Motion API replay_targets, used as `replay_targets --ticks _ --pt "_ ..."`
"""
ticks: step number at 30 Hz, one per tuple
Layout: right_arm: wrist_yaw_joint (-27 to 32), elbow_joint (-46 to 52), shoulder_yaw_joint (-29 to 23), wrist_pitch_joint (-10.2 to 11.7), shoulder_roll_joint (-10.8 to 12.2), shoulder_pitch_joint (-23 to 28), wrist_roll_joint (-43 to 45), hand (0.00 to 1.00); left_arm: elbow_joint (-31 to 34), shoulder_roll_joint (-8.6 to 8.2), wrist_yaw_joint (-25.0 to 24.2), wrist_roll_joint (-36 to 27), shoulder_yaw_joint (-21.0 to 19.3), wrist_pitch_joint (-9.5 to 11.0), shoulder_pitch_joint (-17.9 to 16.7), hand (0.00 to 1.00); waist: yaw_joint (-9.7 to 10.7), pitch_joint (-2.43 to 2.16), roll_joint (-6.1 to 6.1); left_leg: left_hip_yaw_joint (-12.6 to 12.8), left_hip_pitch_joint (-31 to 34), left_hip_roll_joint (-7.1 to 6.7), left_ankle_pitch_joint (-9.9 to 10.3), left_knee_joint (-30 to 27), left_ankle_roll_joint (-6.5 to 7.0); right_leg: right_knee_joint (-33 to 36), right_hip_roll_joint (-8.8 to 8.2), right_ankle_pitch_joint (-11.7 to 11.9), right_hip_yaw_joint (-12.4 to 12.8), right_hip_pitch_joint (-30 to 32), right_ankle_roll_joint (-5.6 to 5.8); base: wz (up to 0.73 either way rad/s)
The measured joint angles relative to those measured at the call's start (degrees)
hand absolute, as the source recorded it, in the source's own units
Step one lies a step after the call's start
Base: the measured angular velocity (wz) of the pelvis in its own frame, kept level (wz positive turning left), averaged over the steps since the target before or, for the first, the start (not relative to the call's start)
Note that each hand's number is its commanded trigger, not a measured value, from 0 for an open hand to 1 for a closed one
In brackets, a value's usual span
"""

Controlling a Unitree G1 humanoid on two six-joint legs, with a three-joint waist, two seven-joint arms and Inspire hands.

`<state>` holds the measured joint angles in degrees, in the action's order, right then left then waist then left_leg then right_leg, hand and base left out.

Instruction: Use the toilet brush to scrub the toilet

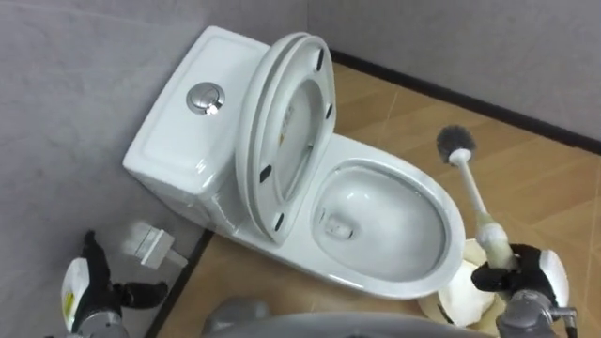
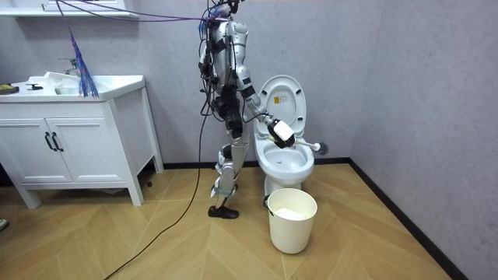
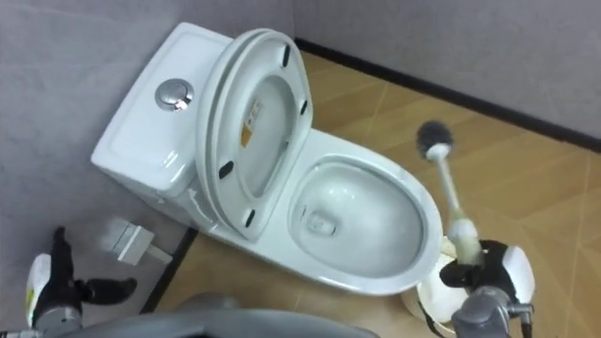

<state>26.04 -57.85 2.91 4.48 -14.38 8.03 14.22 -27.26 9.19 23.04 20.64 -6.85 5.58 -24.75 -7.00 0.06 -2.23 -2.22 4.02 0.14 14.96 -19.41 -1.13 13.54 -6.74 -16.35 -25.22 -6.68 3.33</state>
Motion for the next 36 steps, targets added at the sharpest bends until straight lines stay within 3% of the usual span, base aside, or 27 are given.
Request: replay_targets --ticks 5,7,12,15,20,24,29,32,36 --pt "-0.1 -4.4 0.9 2.9 0.8 -0.3 6.0 1.00 5.4 -0.07 2.8 3.8 0.3 2.2 2.1 0.00 -0.8 0.35 0.04 -1.3 0.9 -0.01 -0.1 -0.9 -0.14 -0.1 0.43 0.0 -0.2 -0.3 0.00 0.14" --pt "-0.1 -4.9 0.9 3.1 0.8 -0.1 6.9 1.00 6.3 -0.08 3.8 5.3 0.4 2.5 3.2 0.00 -0.8 0.60 0.37 -1.4 1.6 0.08 -0.1 -1.6 -0.15 -0.1 0.56 0.0 -0.1 0.1 -0.01 0.02" --pt "-1.3 -7.4 0.9 3.5 0.7 0.1 15.3 1.00 10.8 -0.19 4.2 9.3 0.4 2.7 4.0 0.00 -0.4 0.45 0.62 -1.4 2.7 0.09 -0.1 -1.7 -0.23 0.4 0.50 0.0 0.0 1.3 -0.03 0.00" --pt "-1.3 -7.9 2.7 3.1 0.5 0.4 18.6 1.00 13.3 -0.16 5.1 11.2 1.4 2.8 5.2 0.00 0.5 0.43 0.49 -1.4 2.8 0.03 -0.3 -1.8 -0.13 1.4 0.22 0.0 0.1 2.0 -0.02 -0.02" --pt "-4.8 -11.3 8.9 0.9 0.4 -0.3 27.5 1.00 13.9 1.22 5.6 14.1 7.8 3.2 10.3 0.00 0.5 0.35 0.25 -1.0 4.4 0.03 -0.6 -2.2 0.08 3.1 -0.28 0.0 0.4 3.8 -0.02 -0.04" --pt "-6.6 -11.8 10.3 -0.4 0.3 0.2 31.6 1.00 13.7 1.88 5.6 16.1 10.4 3.2 11.3 0.00 0.9 0.37 0.53 -1.0 5.5 0.09 -0.6 -2.6 0.09 3.2 -0.22 0.0 0.6 4.9 -0.04 -0.01" --pt "-6.8 -10.7 11.6 -0.8 -2.1 -0.5 33.4 1.00 11.0 2.22 5.4 16.6 13.1 3.2 11.4 0.00 0.8 0.28 1.67 -0.2 6.6 0.34 -0.6 -3.5 0.19 4.1 -0.25 0.0 1.6 6.6 -0.12 -0.06" --pt "-6.1 -11.0 11.8 -0.8 -2.6 -1.9 36.2 1.00 9.2 3.29 5.4 16.6 15.2 3.3 12.0 0.00 1.0 0.40 1.74 -0.1 7.9 0.60 -0.7 -4.3 0.20 5.4 -0.32 -0.2 1.6 8.1 -0.42 0.00" --pt "-4.8 -11.8 12.2 -0.9 -3.3 -3.6 38.0 1.00 5.8 3.48 5.0 16.3 17.2 3.3 13.0 0.00 1.0 0.72 1.36 -0.1 9.6 0.28 -1.3 -4.5 0.30 6.9 -0.94 -0.5 1.6 10.3 -0.90 0.00"
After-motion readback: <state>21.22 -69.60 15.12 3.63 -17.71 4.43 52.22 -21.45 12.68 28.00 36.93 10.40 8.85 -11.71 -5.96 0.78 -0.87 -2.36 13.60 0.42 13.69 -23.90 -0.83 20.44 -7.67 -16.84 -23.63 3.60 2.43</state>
